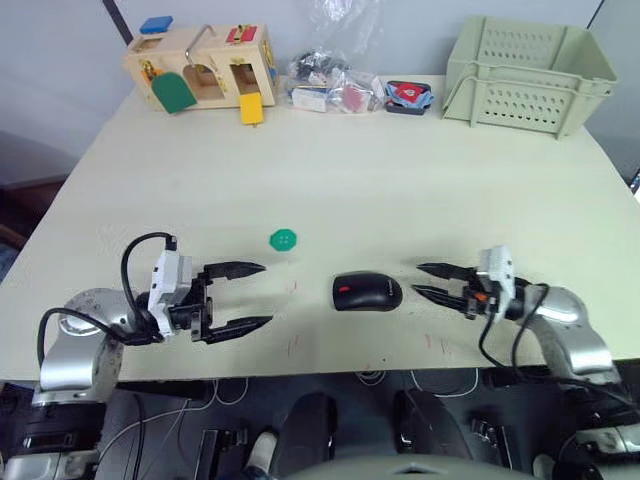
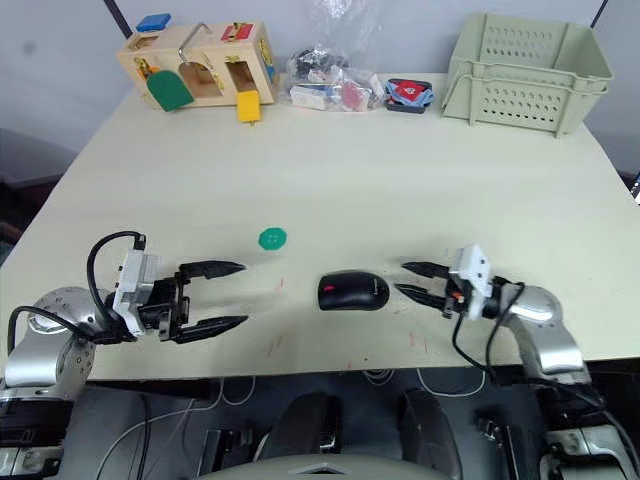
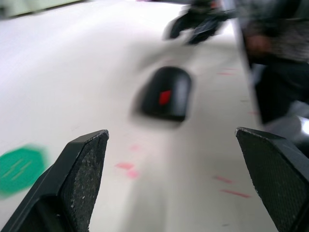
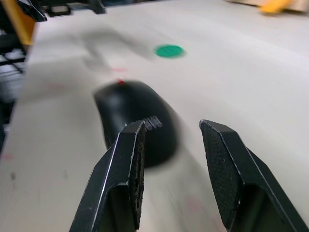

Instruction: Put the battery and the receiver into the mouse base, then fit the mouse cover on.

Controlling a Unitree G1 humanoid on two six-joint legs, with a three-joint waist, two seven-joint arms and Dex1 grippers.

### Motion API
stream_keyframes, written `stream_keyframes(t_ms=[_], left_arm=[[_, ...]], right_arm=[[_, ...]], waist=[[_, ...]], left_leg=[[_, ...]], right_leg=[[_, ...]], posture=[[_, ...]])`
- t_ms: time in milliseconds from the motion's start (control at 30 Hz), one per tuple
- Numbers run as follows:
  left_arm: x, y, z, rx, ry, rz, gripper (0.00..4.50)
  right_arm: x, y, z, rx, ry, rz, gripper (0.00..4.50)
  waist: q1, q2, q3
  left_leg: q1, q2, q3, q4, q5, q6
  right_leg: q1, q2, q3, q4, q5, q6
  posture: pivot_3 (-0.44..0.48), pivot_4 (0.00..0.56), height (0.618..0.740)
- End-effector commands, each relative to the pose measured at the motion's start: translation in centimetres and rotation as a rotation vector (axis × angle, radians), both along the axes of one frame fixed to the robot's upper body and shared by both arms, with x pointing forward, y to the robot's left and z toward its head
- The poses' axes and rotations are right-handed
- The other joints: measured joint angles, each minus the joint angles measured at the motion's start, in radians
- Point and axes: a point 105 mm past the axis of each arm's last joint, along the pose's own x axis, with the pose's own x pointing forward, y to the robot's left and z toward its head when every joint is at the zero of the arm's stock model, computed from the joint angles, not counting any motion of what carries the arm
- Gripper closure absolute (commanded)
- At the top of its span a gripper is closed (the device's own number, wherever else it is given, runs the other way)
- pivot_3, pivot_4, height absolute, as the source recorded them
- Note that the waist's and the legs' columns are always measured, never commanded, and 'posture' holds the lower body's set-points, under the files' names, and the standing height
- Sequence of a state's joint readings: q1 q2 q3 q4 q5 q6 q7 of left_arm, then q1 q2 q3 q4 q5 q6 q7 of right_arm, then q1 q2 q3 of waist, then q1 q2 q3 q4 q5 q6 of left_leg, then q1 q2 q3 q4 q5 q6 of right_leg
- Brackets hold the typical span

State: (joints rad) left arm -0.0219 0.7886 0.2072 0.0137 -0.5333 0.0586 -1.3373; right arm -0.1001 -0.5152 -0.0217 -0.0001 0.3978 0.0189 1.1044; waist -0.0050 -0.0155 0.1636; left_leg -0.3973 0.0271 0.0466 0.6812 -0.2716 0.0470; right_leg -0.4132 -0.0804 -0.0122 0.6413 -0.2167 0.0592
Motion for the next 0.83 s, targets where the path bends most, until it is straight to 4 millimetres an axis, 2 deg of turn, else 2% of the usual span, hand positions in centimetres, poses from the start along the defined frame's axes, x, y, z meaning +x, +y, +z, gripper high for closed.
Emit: stream_keyframes(t_ms=[33,233,333,400,433,467,633,833], left_arm=[[0.8,1.2,0.2,-0.006,-0.029,0.144,0.0],[0.5,3.0,-0.9,-0.053,0.021,0.34,0.0],[0.0,3.4,-1.6,-0.055,0.026,0.395,0.0],[-0.2,3.8,-2.2,-0.044,0.034,0.433,0.0],[-0.3,4.0,-2.5,-0.034,0.034,0.454,0.0],[-0.3,4.4,-2.9,-0.024,0.032,0.485,0.0],[-0.5,5.1,-3.5,-0.006,0.031,0.546,0.0],[-0.9,5.6,-3.8,0.045,0.023,0.56,0.0]], right_arm=[[0.0,-2.5,1.4,0.022,-0.065,-0.116,2.6],[-1.7,-6.6,0.5,0.002,-0.041,-0.293,2.6],[-2.9,-8.4,-0.2,-0.012,-0.01,-0.359,1.87],[-3.7,-9.4,-0.7,-0.02,0.009,-0.391,0.78],[-4.1,-10.1,-0.9,-0.026,0.021,-0.408,0.53],[-4.5,-10.8,-1.1,-0.034,0.033,-0.423,0.09],[-5.1,-12.6,-1.6,-0.045,0.055,-0.467,0.04],[-5.1,-13.2,-1.9,-0.041,0.067,-0.479,0.04]], waist=[[0.0,0.0,0.0],[-0.005,0.0,0.0],[-0.004,0.0,0.0],[-0.002,0.0,0.0],[-0.001,0.0,0.0],[0.001,0.0,0.0],[0.002,0.0,0.0],[0.0,0.0,0.0]], left_leg=[[0.0,0.0,0.0,0.0,0.0,0.0],[0.0,0.002,0.0,0.0,0.0,0.0],[0.0,0.003,0.001,0.0,0.0,0.0],[0.001,0.003,0.001,0.0,0.0,0.0],[0.001,0.003,0.001,0.0,0.0,0.0],[0.001,0.003,0.001,0.0,0.0,0.0],[0.0,0.003,0.001,0.0,0.0,0.0],[0.001,0.004,0.001,0.0,0.0,0.0]], right_leg=[[0.0,0.0,0.0,0.0,0.0,0.0],[0.0,0.0,0.0,0.0,0.0,0.0],[0.0,0.0,0.0,0.0,-0.001,-0.001],[0.0,0.0,0.0,0.0,-0.002,-0.004],[0.0,-0.001,0.0,0.0,-0.002,-0.004],[0.0,-0.001,0.001,0.0,-0.002,-0.004],[0.0,-0.001,0.001,-0.001,-0.003,-0.004],[0.0,-0.001,0.0,-0.001,-0.003,-0.005]], posture=[[0.0,0.15,0.74],[0.0,0.15,0.74],[0.0,0.15,0.74],[0.0,0.15,0.74],[0.0,0.15,0.74],[0.0,0.15,0.74],[0.0,0.15,0.74],[0.0,0.15,0.74]])
